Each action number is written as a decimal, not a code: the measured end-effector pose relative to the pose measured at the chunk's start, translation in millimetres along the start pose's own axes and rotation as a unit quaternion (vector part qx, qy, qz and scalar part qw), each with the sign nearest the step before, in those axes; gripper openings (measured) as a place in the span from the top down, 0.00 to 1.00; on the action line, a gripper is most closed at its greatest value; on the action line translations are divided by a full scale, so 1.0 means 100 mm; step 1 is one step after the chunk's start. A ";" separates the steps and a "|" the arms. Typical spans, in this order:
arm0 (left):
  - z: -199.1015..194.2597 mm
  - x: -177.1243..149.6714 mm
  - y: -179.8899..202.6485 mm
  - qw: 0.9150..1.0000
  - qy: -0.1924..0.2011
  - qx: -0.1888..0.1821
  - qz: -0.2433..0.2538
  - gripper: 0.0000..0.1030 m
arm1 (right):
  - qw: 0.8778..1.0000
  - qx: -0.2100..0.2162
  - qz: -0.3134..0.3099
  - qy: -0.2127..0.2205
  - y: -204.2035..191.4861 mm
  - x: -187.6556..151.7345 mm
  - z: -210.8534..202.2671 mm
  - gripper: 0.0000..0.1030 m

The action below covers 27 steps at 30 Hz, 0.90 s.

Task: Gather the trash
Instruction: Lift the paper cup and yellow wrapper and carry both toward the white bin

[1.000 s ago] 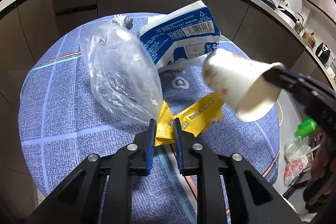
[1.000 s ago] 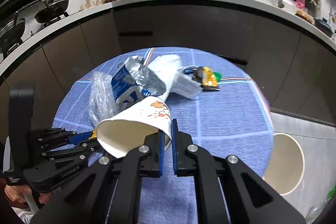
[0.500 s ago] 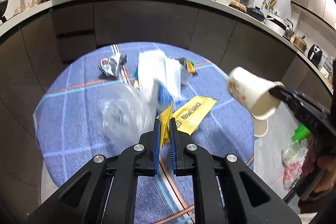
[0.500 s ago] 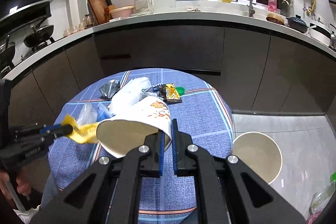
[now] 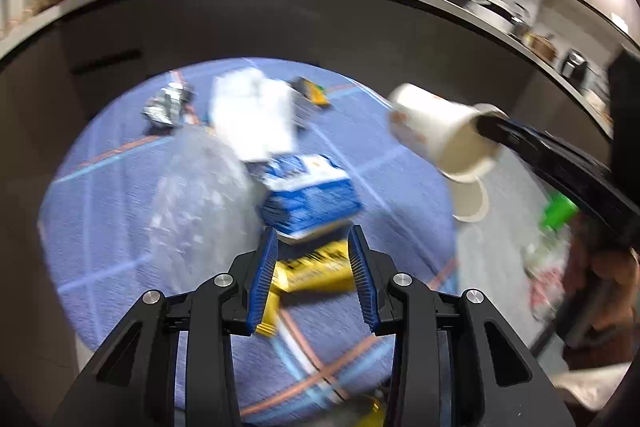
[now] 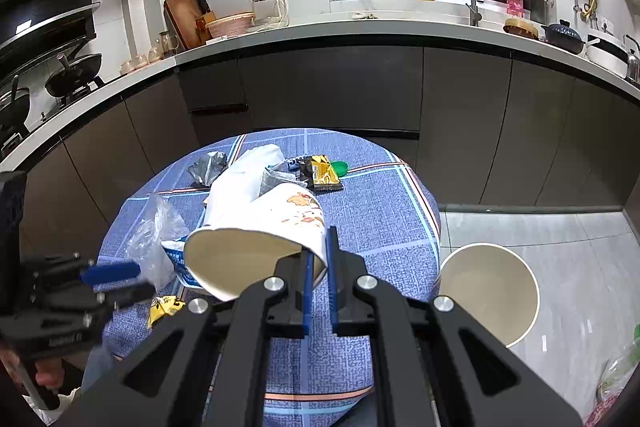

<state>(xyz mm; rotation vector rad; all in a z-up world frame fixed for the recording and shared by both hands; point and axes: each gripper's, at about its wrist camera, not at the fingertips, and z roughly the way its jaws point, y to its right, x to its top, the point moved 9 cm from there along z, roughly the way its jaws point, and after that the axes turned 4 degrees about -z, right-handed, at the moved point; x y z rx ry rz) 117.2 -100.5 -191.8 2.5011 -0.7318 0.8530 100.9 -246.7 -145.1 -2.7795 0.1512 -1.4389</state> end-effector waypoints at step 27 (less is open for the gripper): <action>0.16 -0.18 0.14 0.998 -0.032 0.004 0.058 1.00 | 1.000 0.000 0.005 0.002 0.06 0.02 -0.01 0.92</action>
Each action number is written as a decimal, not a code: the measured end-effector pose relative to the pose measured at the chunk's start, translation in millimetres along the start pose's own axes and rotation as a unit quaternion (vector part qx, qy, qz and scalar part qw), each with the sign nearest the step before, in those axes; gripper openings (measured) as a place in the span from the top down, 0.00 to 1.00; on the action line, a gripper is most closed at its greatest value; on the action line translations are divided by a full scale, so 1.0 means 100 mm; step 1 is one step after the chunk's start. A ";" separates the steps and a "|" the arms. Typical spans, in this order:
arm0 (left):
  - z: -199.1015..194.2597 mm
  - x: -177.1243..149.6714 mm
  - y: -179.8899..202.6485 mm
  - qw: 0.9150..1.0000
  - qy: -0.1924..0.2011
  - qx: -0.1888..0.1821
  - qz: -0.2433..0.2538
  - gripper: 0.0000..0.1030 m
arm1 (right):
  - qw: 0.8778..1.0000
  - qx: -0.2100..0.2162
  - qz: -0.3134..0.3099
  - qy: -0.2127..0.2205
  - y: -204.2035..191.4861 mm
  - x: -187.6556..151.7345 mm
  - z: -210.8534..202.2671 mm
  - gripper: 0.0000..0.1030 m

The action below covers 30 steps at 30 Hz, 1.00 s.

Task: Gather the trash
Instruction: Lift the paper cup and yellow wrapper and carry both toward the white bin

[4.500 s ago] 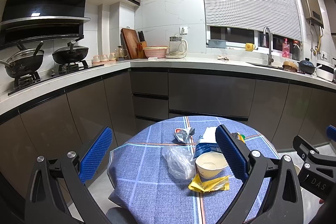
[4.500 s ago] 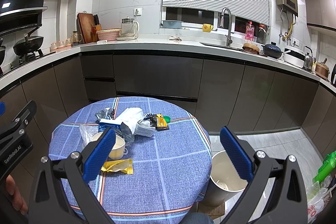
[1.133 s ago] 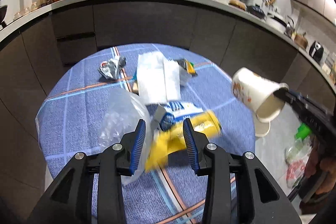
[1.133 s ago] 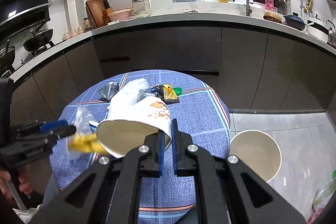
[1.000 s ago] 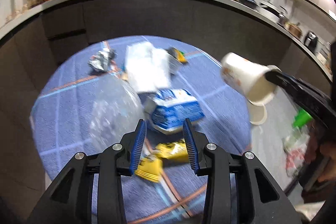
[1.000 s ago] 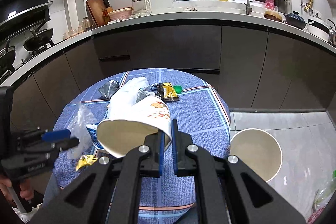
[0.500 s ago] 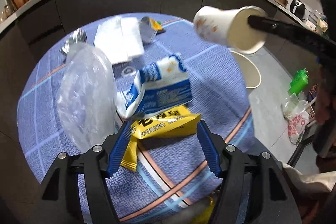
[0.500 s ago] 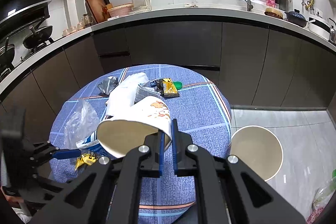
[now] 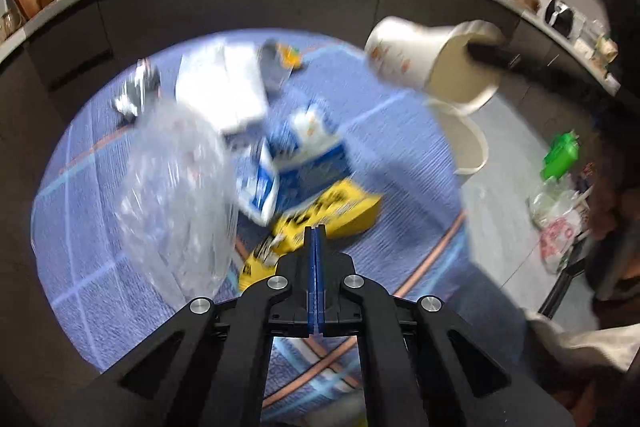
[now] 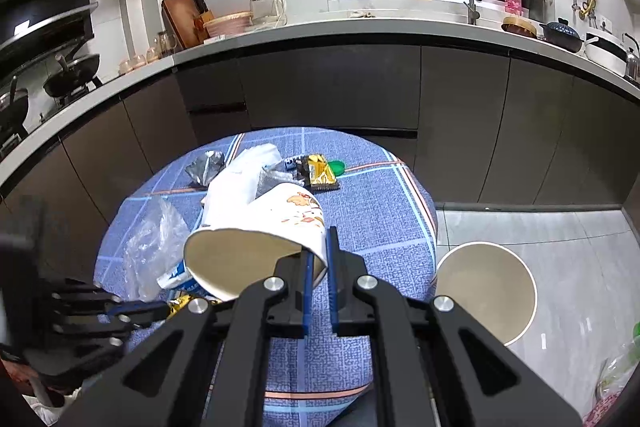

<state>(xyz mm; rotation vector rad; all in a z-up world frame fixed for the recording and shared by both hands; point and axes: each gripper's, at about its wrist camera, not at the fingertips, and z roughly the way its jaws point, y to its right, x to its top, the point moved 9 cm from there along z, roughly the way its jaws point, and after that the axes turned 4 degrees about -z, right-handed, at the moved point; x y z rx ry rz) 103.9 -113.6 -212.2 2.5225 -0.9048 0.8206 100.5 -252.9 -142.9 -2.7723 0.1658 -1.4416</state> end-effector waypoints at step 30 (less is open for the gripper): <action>0.66 -0.04 -0.14 0.993 -0.056 0.053 0.093 0.90 | 0.999 -0.009 0.038 -0.002 0.35 -0.04 -0.04 0.92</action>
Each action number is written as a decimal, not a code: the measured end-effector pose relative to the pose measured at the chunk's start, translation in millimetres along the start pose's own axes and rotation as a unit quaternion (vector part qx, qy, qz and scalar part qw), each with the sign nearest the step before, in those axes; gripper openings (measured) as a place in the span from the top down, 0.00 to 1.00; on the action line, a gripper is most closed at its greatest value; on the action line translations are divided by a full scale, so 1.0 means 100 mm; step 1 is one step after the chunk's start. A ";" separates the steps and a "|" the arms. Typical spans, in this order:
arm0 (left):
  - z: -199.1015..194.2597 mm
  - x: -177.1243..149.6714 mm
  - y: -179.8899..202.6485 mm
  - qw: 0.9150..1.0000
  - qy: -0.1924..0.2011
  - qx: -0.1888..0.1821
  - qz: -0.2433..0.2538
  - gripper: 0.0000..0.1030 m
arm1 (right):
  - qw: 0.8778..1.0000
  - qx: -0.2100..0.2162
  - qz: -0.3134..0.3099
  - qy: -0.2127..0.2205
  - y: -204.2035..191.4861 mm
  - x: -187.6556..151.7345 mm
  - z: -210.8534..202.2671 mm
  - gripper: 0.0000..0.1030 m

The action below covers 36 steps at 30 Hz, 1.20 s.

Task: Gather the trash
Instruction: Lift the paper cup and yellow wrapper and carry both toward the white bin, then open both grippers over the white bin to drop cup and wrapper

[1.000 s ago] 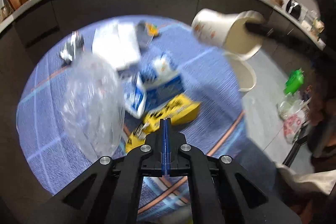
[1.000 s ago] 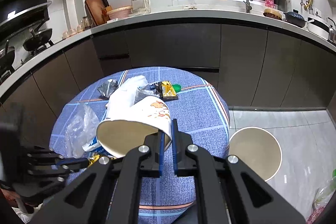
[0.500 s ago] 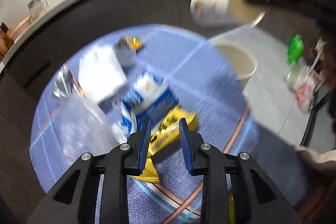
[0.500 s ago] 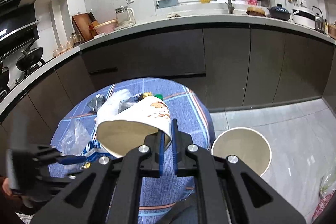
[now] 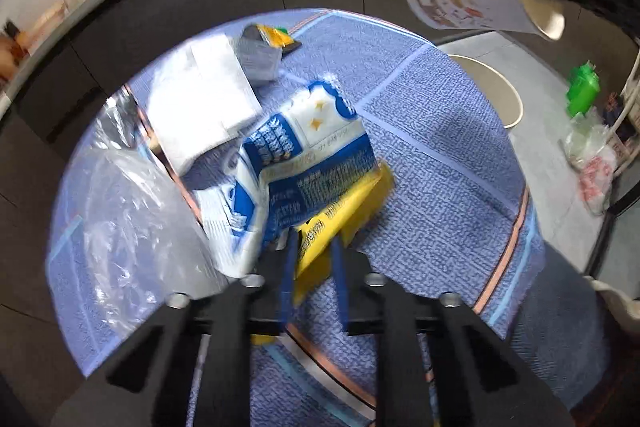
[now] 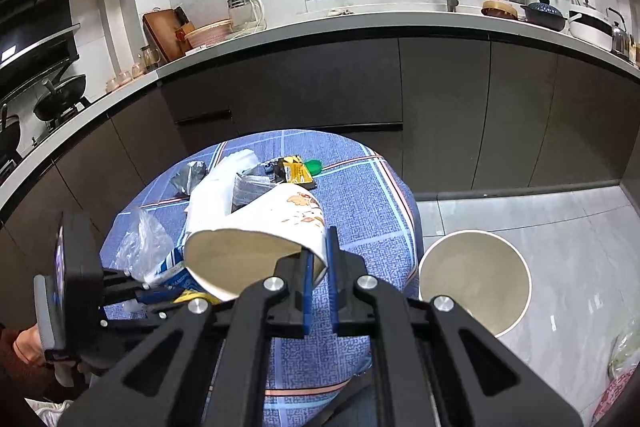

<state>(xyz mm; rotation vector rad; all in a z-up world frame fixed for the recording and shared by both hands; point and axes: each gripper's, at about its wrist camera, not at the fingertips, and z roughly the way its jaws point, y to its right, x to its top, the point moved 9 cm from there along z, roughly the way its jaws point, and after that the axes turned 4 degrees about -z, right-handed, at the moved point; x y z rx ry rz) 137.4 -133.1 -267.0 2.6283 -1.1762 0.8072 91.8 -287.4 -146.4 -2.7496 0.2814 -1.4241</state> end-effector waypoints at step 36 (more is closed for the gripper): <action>1.36 2.02 2.08 0.977 -0.044 -0.209 -0.031 0.91 | 0.969 -0.143 0.153 -0.129 2.32 -1.41 0.78 0.91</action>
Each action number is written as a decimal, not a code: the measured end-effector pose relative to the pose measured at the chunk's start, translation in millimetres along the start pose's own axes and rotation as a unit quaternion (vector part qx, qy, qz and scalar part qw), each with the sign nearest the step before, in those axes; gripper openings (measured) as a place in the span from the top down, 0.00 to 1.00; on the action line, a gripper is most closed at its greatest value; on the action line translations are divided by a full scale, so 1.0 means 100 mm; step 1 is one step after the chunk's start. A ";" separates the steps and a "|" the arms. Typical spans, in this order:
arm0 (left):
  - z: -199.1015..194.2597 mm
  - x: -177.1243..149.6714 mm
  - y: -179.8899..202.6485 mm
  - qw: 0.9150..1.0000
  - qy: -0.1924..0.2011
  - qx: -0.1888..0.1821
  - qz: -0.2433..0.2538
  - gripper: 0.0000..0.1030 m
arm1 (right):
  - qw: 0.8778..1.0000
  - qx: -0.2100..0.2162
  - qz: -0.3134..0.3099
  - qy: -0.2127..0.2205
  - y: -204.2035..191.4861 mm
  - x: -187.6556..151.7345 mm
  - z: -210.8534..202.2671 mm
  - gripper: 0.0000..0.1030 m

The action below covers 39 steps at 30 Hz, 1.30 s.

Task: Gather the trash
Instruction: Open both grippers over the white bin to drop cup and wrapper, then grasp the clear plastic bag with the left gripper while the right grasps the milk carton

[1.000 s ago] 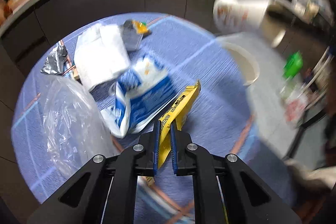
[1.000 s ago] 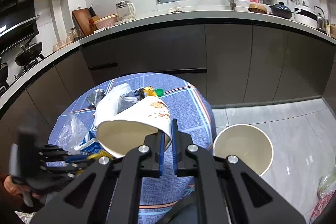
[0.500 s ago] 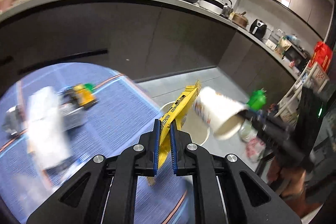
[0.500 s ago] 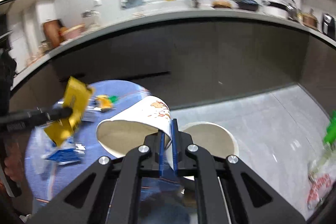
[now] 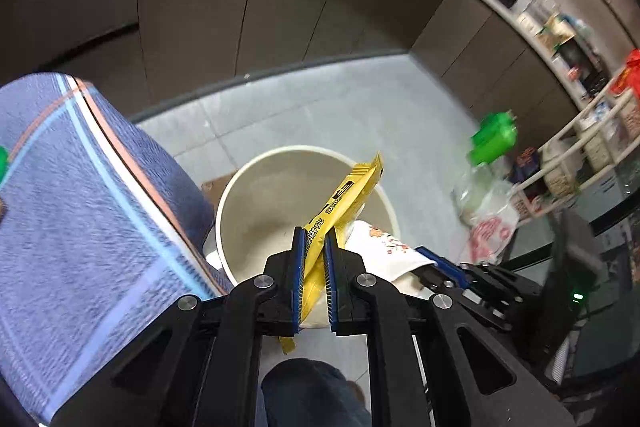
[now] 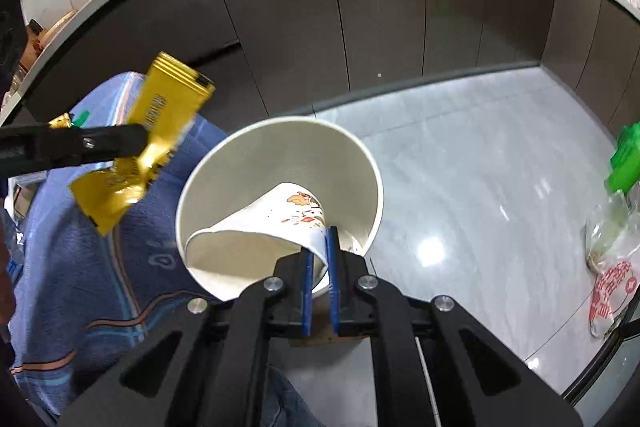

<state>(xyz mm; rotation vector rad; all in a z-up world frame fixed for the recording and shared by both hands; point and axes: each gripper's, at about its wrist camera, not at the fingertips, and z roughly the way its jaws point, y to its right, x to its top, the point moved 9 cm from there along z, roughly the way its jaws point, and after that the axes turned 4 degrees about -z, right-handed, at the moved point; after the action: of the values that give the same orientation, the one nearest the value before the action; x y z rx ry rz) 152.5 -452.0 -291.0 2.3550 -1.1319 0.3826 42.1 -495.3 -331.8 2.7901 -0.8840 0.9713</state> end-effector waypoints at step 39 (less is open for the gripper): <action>-3.15 -0.76 -0.85 0.927 0.303 0.198 -0.097 0.08 | 0.977 0.056 -0.109 0.175 -1.37 0.63 -1.86 0.03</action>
<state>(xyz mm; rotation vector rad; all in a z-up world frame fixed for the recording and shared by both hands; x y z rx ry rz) 160.8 -186.2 -87.2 2.3713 -0.5545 1.2603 52.6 -369.6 -128.4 2.6034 -0.4802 1.4473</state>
